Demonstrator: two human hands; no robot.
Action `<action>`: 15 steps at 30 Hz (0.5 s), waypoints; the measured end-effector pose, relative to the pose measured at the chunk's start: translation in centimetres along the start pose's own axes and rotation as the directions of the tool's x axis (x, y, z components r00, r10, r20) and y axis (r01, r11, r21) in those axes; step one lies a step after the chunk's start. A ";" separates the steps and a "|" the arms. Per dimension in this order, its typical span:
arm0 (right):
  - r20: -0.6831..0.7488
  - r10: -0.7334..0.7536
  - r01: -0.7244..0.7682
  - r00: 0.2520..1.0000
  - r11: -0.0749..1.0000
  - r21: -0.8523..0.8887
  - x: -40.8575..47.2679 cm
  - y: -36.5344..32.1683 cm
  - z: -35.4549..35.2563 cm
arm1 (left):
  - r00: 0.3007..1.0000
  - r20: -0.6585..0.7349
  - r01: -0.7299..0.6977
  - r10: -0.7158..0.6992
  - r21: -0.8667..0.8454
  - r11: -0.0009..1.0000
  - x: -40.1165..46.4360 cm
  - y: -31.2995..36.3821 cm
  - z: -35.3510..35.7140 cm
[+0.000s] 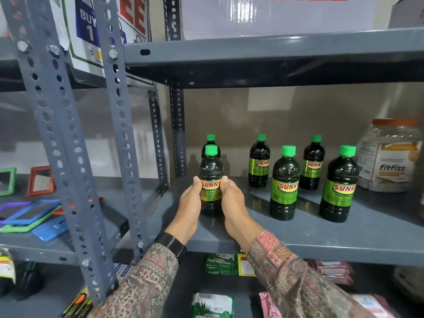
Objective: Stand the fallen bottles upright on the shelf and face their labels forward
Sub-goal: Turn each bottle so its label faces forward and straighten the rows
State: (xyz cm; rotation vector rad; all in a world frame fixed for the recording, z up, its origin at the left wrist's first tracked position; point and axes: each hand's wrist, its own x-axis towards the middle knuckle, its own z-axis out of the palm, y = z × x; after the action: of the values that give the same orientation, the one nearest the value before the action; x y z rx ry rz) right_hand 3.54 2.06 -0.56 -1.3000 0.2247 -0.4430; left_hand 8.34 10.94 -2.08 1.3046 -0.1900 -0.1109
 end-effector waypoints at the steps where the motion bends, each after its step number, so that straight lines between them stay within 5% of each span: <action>1: 0.023 -0.008 0.008 1.000 1.000 -0.019 -0.3 -0.1 -0.3 | 1.000 -0.015 -0.015 0.015 0.000 1.000 -0.2 0.0 -0.1; 3: 0.057 -0.064 0.070 0.996 0.990 -0.120 -1.2 -0.5 -1.6 | 0.986 -0.133 -0.099 0.102 0.030 0.995 -1.0 -0.2 -0.2; 7: 0.114 -0.175 0.195 0.978 0.961 -0.197 -3.6 -0.5 -6.1 | 0.849 -0.314 -0.417 0.426 0.097 0.904 -6.5 -0.4 1.2; 10: 0.047 -0.325 0.329 0.944 0.933 -0.147 -5.4 -0.9 -10.4 | 0.817 -0.169 -0.523 0.551 0.184 0.832 -8.6 -1.2 3.9; 15: -0.215 -0.535 0.499 0.817 0.843 -0.199 -4.8 -2.5 -15.9 | 0.915 0.165 -0.395 0.367 0.196 0.897 -6.4 -2.0 9.8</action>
State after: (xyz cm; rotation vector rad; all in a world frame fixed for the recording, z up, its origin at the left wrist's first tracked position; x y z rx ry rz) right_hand -7.62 -10.31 -2.73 -1.4296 0.1168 -1.0920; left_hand 0.09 2.32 -2.09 1.4639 -0.5771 0.1711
